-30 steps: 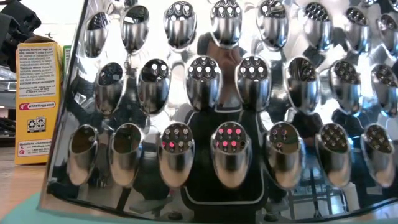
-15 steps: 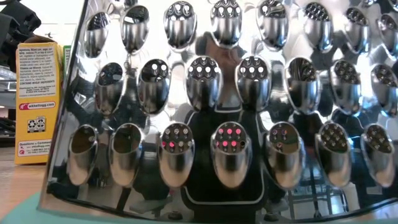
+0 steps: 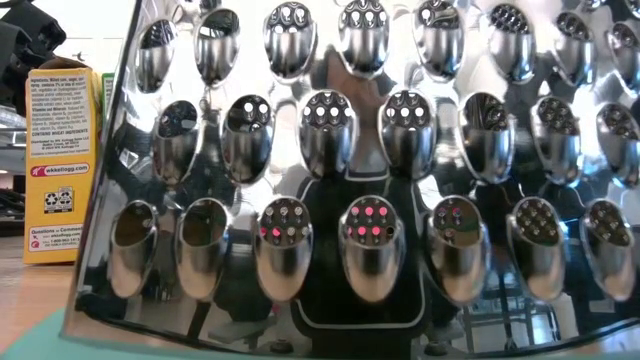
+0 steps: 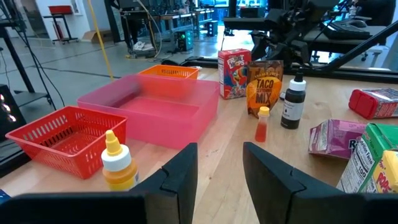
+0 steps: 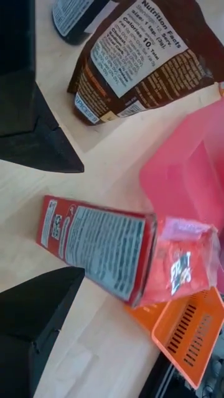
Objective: Pick & Place Kitchen Items
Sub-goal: Put the red cereal box into the pink bin
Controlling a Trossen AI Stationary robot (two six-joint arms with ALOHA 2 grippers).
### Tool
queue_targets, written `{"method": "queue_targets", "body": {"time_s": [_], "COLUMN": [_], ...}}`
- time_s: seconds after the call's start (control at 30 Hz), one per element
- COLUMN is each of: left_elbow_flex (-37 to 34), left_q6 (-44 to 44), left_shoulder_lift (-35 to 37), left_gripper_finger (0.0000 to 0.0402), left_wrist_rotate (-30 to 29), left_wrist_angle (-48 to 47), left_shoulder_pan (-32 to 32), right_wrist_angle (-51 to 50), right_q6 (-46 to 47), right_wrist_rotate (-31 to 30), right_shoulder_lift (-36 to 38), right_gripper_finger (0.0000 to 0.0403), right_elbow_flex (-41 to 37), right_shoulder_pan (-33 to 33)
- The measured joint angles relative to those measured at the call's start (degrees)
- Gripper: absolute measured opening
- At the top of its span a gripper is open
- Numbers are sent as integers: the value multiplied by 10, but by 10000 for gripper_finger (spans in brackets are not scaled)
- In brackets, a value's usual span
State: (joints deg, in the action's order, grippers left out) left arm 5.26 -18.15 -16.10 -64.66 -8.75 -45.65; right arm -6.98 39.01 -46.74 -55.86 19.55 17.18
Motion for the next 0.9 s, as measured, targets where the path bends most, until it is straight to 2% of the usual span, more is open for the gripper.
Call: {"method": "queue_targets", "body": {"time_s": [0.2,0.43,0.9], "left_elbow_flex": [0,0,0], "left_q6": [13,14,15], "left_shoulder_lift": [0,0,0], "left_gripper_finger": [129,129,129], "left_wrist_rotate": [0,0,0], "left_wrist_angle": [0,0,0], "left_shoulder_pan": [0,0,0], "right_wrist_angle": [17,85,93], "right_q6": [0,-76,-149], "right_wrist_rotate": [-13,-11,-12], "right_shoulder_lift": [0,-21,-40], "right_gripper_finger": [254,254,254], "right_elbow_flex": [0,0,0], "right_shoulder_pan": [-17,-53,-110]}}
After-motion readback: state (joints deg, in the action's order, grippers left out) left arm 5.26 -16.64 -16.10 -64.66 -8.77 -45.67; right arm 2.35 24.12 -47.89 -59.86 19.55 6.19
